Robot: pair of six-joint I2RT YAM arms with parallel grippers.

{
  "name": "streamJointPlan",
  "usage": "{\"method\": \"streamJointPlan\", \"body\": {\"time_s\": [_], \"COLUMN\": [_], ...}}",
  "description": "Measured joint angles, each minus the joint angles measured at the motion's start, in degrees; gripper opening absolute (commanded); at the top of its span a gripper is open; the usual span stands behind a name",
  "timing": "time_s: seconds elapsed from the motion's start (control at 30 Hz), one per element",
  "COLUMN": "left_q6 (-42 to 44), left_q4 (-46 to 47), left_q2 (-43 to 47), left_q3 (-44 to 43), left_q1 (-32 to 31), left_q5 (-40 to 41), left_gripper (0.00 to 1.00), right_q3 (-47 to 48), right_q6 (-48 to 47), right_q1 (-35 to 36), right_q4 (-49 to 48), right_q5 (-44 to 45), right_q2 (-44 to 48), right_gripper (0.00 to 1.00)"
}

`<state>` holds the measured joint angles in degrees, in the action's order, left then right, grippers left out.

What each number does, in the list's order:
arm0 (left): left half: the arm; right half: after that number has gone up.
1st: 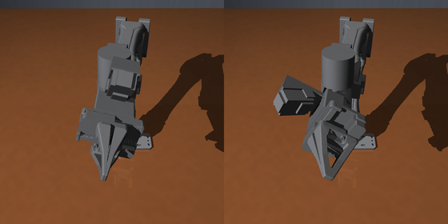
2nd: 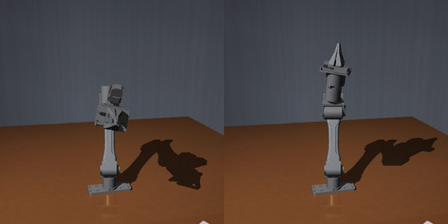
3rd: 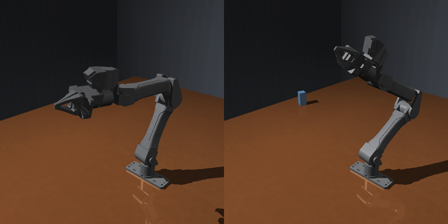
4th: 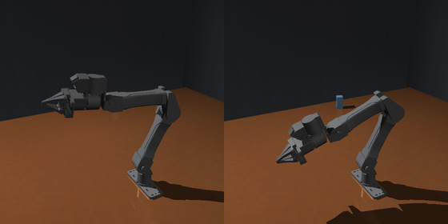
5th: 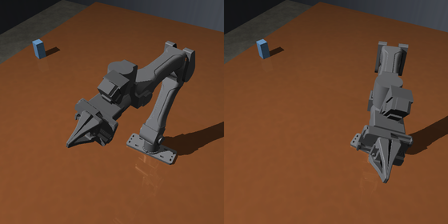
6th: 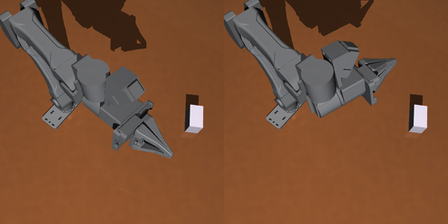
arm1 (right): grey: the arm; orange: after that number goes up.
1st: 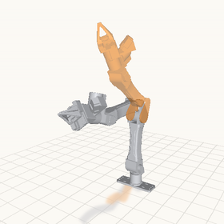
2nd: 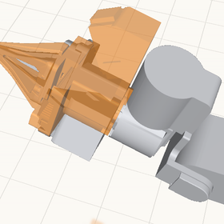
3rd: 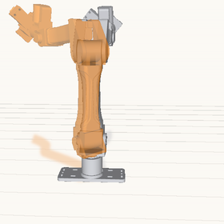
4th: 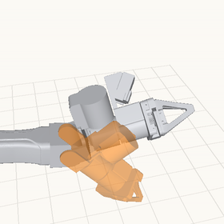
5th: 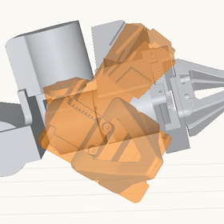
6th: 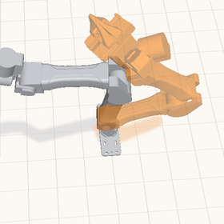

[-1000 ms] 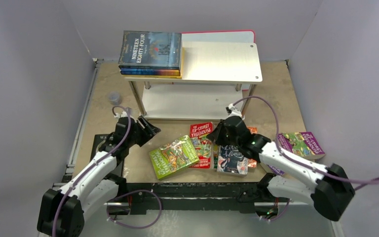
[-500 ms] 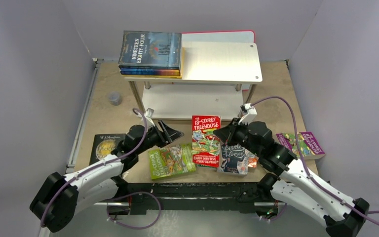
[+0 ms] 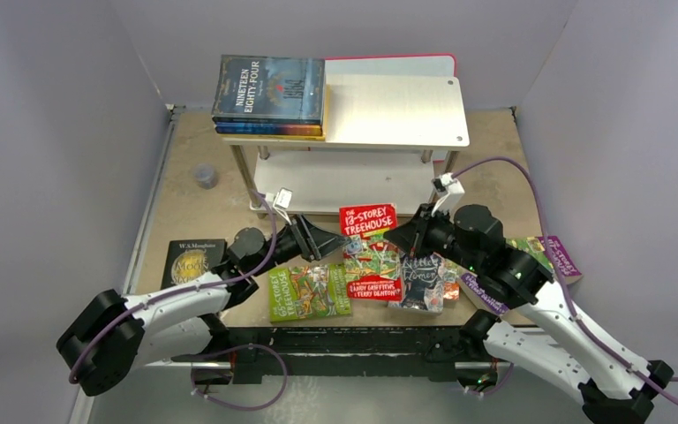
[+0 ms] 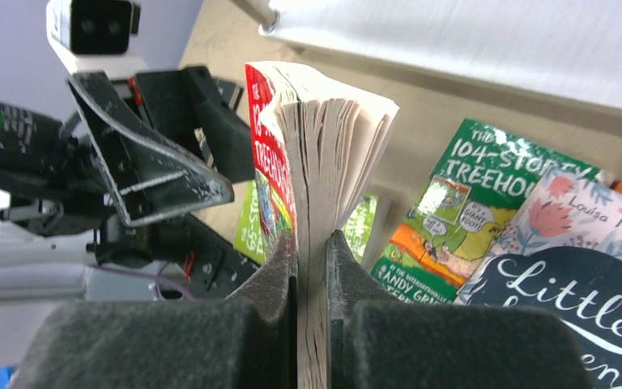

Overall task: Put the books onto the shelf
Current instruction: Pick up the book from the center of the board.

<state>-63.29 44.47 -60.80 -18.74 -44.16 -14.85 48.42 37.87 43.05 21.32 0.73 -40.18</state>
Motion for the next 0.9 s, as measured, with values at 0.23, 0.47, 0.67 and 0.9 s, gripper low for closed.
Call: {"method": "streamJointPlan", "body": {"time_s": [0.23, 0.47, 0.67, 0.9], "left_q6": [0.1, 5.7, 10.6, 14.9], "left_q4": [-1.1, -11.1, -15.1, -18.2], "left_q2": [3.8, 9.4, 9.8, 9.9], "left_q3": [-0.1, -4.3, -8.5, -8.6], "left_q1": [0.0, 0.0, 0.0, -0.1], "left_q5": [-2.3, -5.2, -11.7, -16.9], "left_gripper": [0.53, 0.46, 0.39, 0.27], "right_q3": [0.0, 0.0, 0.0, 0.3], "right_q6": [-0.9, -3.4, -8.1, -14.3], "right_q1": [0.0, 0.0, 0.0, -0.1], "right_q4": [0.8, -1.2, -1.1, -0.3], "right_q5": [-7.7, -18.7, -26.1, -30.2], "right_q2": [-1.2, -0.3, -1.0, -4.2], "right_gripper": [0.0, 0.0, 0.0, 0.0]}}
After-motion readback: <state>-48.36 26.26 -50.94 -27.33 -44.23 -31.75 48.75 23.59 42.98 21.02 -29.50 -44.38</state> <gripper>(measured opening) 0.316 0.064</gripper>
